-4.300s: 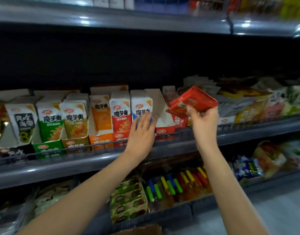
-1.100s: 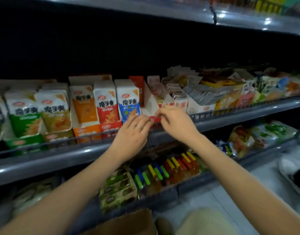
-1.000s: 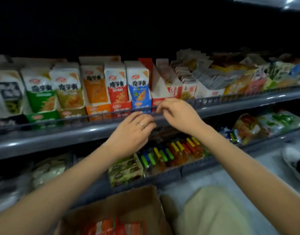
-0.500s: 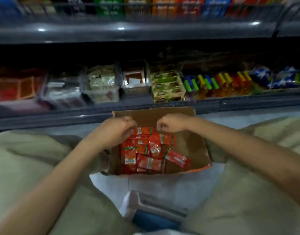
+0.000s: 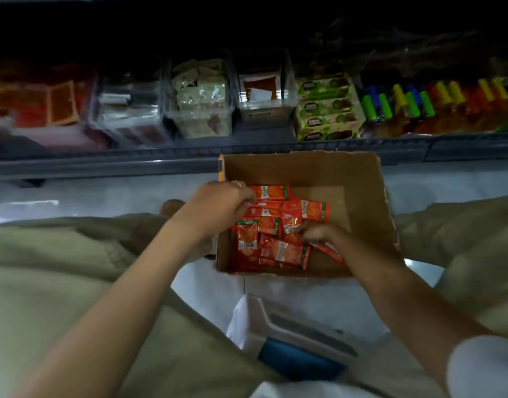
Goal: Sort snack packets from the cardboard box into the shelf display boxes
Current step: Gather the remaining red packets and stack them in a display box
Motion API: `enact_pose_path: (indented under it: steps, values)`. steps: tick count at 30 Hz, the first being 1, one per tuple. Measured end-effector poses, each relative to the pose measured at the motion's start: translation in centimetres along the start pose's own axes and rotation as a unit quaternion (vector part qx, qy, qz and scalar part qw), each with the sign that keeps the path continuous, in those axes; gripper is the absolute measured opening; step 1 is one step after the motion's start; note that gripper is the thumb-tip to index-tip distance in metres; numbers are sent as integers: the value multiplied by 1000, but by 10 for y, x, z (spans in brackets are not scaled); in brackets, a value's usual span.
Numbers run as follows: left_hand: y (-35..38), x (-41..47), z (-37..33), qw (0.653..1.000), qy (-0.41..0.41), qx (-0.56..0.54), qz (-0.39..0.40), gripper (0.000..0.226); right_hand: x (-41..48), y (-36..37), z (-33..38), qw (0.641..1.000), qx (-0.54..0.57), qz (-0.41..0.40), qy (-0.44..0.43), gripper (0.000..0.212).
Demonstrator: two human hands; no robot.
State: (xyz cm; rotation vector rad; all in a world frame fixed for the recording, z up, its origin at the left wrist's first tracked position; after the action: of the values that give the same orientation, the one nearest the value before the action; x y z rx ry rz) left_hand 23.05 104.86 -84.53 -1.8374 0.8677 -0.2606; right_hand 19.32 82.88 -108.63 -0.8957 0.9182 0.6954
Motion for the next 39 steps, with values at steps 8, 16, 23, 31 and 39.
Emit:
enact_pose_path:
  steps: [8,16,23,31,39]
  values:
    - [3,5,5,1000,-9,-18,14,26,1,-1,13,950,295,-68,77,5]
    - [23,2,5,989,-54,-95,103,29,-62,-75,40,952,298,-53,-50,24]
    - [19,8,-3,969,-93,-213,82,35,-120,-109,89,844,443,65,-295,38]
    - [7,4,10,930,-131,-341,-51,22,-103,-78,109,834,473,68,-276,12]
    - [14,-3,26,932,-178,-306,-80,14,-12,11,28,982,-170,69,-43,33]
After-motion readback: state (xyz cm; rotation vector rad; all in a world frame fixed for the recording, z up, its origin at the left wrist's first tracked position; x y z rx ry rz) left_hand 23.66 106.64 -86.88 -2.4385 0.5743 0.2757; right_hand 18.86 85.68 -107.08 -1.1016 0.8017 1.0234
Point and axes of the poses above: each hand's wrist, its own x-axis towards the middle knuckle, its own y-axis out of the palm, z = x × y, the point moved 5 cm from there along x, towards the middle knuckle, and after that the axes turned 8 degrees about -x, right-handed, at the moved point
